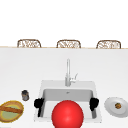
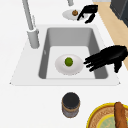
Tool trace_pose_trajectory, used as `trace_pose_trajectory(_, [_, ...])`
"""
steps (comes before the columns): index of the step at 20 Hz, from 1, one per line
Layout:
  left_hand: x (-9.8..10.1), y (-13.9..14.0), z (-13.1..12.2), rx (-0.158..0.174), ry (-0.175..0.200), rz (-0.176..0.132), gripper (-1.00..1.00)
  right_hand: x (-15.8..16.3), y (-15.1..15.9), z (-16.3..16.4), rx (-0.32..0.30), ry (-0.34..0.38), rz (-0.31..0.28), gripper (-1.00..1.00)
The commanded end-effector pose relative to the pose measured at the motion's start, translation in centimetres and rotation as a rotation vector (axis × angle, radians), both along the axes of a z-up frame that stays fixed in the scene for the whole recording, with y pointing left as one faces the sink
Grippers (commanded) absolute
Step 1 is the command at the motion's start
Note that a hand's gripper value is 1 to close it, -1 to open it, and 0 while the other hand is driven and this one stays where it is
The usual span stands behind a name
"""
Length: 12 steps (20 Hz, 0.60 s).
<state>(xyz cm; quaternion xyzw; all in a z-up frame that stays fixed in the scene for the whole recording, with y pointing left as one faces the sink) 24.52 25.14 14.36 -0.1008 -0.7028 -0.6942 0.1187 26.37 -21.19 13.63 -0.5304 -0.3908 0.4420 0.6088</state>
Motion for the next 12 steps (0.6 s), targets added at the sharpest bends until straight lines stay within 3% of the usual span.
trace_pose_trajectory(1, [0.0, 0.0, 0.0, 0.0, 0.0, 0.0, -1.0, 0.0, 0.0, 0.0, 0.0, 0.0, 0.0, 0.0])
trace_pose_trajectory(5, [0.0, -0.1, 0.0, 0.0, 0.002, 0.001, -1.0, 0.0, 0.0, 0.0, 0.0, 0.0, 0.0, 0.0])
trace_pose_trajectory(6, [0.0, -0.1, 0.0, 0.0, 0.002, -0.001, 0.0, 0.0, -0.4, 0.0, 0.0, 0.0, 0.0, -1.0])
trace_pose_trajectory(12, [0.0, -0.1, 0.0, 0.004, -0.022, -0.003, 0.0, 0.4, -2.8, -0.1, 0.042, 0.01, 0.018, -1.0])
